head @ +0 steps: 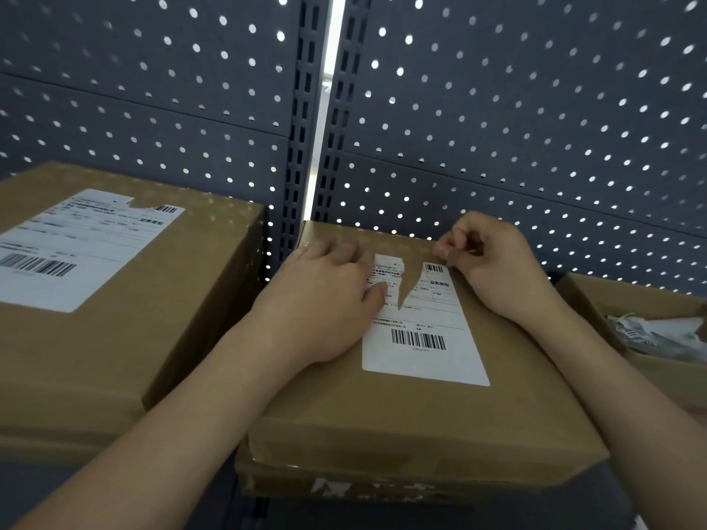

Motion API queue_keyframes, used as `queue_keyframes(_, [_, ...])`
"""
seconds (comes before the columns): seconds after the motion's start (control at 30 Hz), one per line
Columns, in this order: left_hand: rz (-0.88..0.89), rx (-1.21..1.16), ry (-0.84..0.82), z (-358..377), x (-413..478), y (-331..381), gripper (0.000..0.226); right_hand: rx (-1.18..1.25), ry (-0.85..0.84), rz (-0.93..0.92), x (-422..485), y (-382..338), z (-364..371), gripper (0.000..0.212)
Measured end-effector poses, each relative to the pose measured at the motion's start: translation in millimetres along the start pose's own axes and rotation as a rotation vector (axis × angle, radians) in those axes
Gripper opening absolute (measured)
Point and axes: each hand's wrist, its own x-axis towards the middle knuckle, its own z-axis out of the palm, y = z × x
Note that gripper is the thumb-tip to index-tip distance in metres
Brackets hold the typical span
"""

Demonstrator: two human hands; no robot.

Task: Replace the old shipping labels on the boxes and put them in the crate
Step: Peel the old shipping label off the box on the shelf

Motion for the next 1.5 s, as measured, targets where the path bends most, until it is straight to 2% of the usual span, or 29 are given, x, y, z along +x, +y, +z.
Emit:
queue_keyframes(0.3, [-0.009, -0.033, -0.01, -1, 1, -1, 0.061, -0.199, -0.216, -0.115, 9, -20, -6, 0.028])
queue_keyframes(0.53, [-0.012, -0.026, -0.008, -2, 0, 1, 0.058, -0.245, -0.323, -0.071, 15, -23, -13, 0.031])
queue_keyframes(0.77, [-0.018, -0.023, -0.01, -2, -1, 1, 0.059, -0.13, -0.189, -0.076, 8, -11, -7, 0.016])
queue_keyframes(1.23, [-0.016, -0.023, -0.004, -2, 0, 1, 0.06, -0.246, -0.255, -0.177, 6, -19, -10, 0.015])
queue_keyframes(1.5, [-0.024, -0.018, -0.015, -3, 1, 2, 0.061, -0.213, -0.226, -0.125, 9, -20, -9, 0.017])
